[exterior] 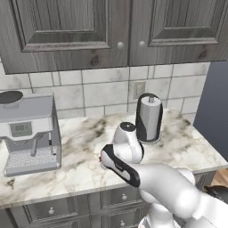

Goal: Open the fridge, remove the pear, carrot, and fish, and place them on any counter.

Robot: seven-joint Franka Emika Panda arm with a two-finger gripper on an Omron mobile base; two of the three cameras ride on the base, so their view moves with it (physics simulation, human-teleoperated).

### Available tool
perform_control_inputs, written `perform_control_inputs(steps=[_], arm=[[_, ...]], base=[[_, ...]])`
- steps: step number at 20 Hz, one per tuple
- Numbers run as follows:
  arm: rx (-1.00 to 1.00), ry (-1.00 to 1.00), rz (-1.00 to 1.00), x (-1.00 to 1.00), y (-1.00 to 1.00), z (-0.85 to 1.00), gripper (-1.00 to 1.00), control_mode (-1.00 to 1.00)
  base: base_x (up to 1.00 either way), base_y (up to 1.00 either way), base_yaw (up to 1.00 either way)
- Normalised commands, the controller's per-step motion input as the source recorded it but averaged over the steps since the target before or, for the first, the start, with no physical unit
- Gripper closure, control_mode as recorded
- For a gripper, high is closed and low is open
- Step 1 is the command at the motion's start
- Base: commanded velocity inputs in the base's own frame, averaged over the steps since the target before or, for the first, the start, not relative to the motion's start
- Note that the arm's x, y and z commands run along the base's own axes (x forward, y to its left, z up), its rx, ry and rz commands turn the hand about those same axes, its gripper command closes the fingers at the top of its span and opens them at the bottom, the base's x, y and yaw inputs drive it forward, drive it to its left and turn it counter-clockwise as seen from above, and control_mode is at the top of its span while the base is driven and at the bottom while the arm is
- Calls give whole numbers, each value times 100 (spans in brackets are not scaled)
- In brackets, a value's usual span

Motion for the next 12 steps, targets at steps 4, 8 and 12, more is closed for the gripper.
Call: perform_control_inputs(steps=[4,8,12], arm=[[-1,18,13,83,23,-43,100,-100],[0,22,14,82,6,-9,100,-100],[-3,12,10,45,27,-29,100,-100]], base=[[0,0,0],[0,0,0],[0,0,0]])
